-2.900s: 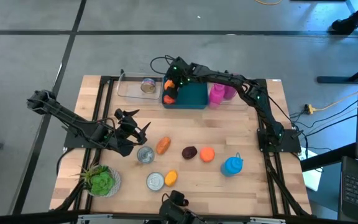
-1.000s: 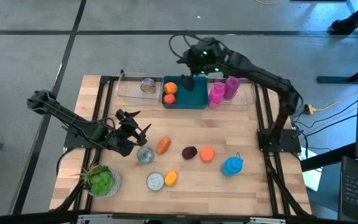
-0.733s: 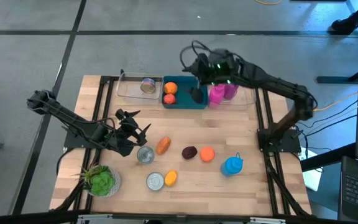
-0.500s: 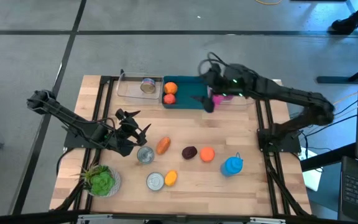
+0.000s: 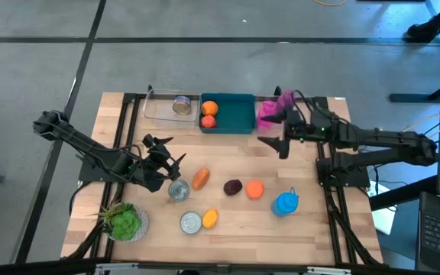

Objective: Pick & Place Food Item
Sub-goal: Put the mango into the blue bin

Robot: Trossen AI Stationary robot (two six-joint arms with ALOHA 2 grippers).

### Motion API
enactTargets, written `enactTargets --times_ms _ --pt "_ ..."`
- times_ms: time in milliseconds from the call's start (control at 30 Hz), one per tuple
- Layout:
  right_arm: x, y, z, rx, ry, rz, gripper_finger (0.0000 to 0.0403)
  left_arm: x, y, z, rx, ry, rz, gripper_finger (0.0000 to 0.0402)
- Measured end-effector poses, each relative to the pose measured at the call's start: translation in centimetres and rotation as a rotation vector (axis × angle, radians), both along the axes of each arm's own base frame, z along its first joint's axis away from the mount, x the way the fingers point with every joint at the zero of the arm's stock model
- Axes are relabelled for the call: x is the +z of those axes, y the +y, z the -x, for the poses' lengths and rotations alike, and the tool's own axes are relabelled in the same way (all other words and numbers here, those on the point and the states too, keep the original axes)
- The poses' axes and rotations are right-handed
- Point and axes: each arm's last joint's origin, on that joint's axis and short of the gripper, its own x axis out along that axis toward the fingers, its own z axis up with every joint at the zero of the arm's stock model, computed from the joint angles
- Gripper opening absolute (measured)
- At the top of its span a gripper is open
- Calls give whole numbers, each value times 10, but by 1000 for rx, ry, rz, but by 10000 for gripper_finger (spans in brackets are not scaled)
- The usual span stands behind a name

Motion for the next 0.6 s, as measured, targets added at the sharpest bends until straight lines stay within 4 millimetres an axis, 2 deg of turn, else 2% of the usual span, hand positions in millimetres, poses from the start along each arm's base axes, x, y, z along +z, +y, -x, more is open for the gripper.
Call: enactTargets --times_ms 233,400,600 --pt "-30 4 -4 11 -71 -76 384 -1 -1 0 -42 56 -28 349" --pt "-37 4 -11 6 -76 -113 384 -1 -2 -1 -83 70 3 349" --pt "-44 3 -21 5 -67 -120 384 0 0 -1 -53 67 -37 349"
